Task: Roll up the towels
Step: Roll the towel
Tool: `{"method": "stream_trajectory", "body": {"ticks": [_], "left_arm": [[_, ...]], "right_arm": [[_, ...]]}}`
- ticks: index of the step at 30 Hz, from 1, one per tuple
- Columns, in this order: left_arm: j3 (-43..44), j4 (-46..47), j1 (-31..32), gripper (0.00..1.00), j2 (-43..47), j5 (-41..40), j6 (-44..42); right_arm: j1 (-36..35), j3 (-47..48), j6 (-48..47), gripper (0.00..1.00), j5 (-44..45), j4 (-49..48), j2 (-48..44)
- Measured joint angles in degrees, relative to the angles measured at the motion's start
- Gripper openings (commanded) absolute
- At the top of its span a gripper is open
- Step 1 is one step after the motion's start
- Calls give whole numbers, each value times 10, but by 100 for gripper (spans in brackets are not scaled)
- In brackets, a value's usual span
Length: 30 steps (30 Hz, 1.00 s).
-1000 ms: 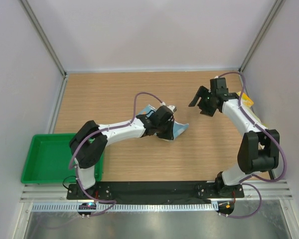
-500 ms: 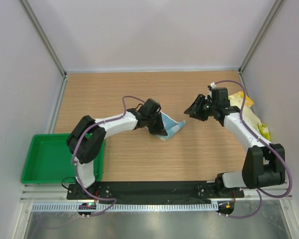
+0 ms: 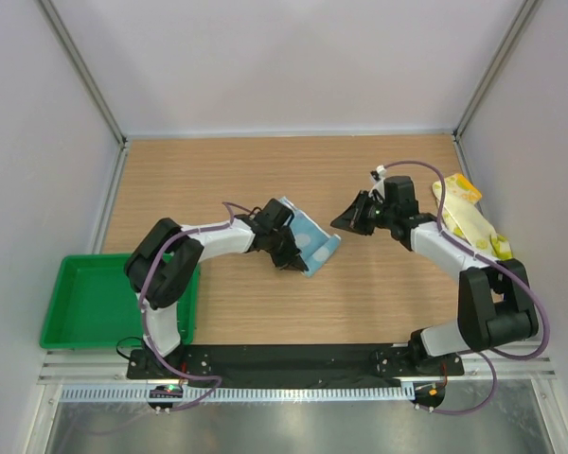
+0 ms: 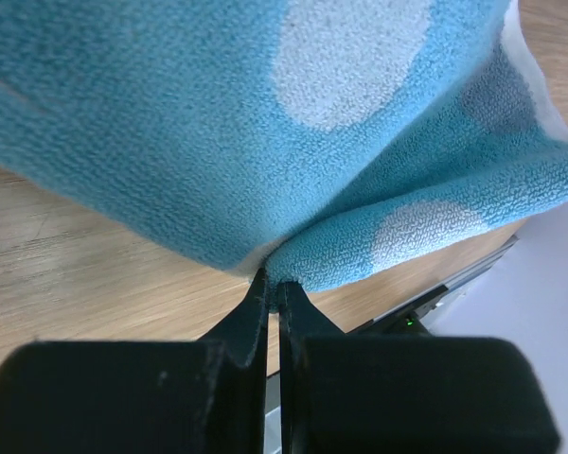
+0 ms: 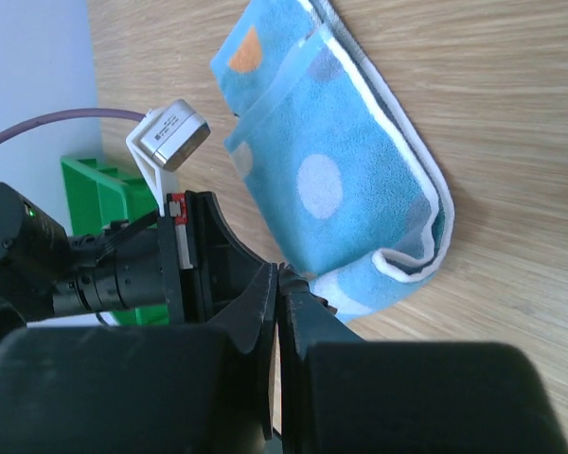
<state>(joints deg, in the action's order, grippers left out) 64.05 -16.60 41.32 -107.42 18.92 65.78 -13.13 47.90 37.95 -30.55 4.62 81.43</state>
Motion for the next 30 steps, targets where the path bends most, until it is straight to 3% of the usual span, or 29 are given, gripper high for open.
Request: {"method": "stream_trajectory", "body": {"ticks": [18, 28, 30], "left_arm": [[-7, 10, -15, 0, -8, 23, 18], [-9, 20, -16, 0, -13, 28, 18], [-9, 22, -17, 0, -15, 32, 18]], "right_arm": [[-14, -73, 31, 1, -41, -134, 101], [18, -84, 45, 1, -51, -205, 187], [21, -84, 47, 5, -52, -213, 187]]}}
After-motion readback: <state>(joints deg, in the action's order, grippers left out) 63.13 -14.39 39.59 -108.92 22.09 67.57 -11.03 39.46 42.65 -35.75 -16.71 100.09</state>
